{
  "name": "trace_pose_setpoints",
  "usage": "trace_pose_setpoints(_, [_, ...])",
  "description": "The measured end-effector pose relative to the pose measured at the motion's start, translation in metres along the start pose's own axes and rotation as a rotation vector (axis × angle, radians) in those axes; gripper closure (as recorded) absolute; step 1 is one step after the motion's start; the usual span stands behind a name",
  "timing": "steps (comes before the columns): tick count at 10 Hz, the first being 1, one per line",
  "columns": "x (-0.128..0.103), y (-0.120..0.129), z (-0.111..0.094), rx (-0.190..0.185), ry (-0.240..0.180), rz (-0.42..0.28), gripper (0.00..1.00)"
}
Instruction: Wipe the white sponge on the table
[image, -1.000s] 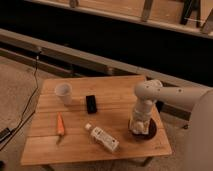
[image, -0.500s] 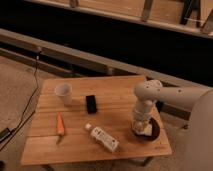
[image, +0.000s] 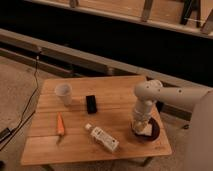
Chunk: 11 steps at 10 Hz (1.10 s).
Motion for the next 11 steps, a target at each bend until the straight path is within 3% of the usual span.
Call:
trace_pose_setpoints(6, [-0.002,0.001,-0.016,0.022,-0.038,0.001,1.00])
trace_pose_setpoints(8, [-0.002,0.005,-0.027,0.053,-0.050,-0.018,1.00])
trace_pose_setpoints(11, [-0.003,0.033,-0.049,0.133,-0.055,-0.108,1.00])
